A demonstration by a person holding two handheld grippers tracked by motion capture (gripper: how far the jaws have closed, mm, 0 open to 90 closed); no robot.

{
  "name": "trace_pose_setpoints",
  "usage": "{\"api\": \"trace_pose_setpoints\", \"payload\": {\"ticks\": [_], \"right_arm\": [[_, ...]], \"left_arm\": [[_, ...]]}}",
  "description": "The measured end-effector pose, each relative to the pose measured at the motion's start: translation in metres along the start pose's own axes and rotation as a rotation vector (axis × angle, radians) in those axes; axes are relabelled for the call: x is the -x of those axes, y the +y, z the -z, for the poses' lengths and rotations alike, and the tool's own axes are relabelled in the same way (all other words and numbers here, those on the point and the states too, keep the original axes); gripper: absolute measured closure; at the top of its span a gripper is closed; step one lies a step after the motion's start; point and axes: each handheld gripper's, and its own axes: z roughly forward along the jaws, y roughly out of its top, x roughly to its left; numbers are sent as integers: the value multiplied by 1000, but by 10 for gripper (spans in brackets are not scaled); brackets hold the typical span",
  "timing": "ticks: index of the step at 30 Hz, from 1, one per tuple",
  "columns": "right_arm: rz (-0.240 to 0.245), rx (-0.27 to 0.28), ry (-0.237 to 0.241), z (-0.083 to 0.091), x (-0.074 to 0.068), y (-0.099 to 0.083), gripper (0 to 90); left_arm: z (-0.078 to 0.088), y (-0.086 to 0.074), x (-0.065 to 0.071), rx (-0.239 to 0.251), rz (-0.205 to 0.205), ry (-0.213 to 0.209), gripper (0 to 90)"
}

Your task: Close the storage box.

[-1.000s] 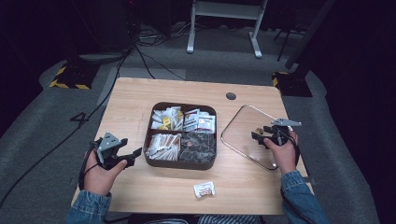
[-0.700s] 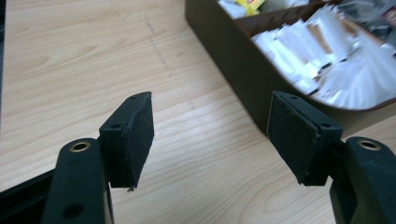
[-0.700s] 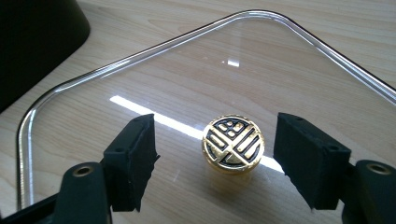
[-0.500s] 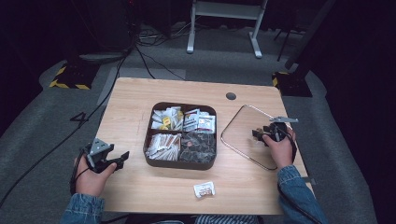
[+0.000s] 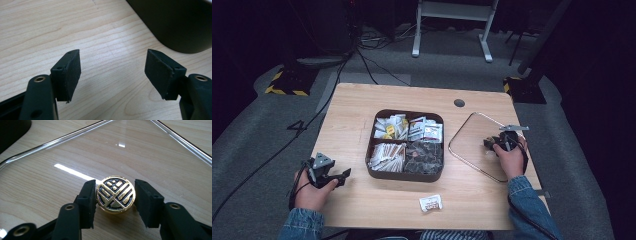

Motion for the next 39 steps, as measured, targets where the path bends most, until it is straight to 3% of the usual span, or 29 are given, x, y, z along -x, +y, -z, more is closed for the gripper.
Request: {"api": "trace_pose_setpoints", "payload": {"ticks": [15, 21, 39], "right_arm": [[-4, 12, 24, 2, 4, -2, 588], [8, 38, 33, 10, 2, 3, 588], [40, 110, 53, 40, -4, 21, 588]], "left_arm": [[-8, -7, -1, -33, -6, 1, 251], [-11, -7, 1, -41, -33, 18, 202], [-13, -5, 6, -48, -8, 41, 152]]}}
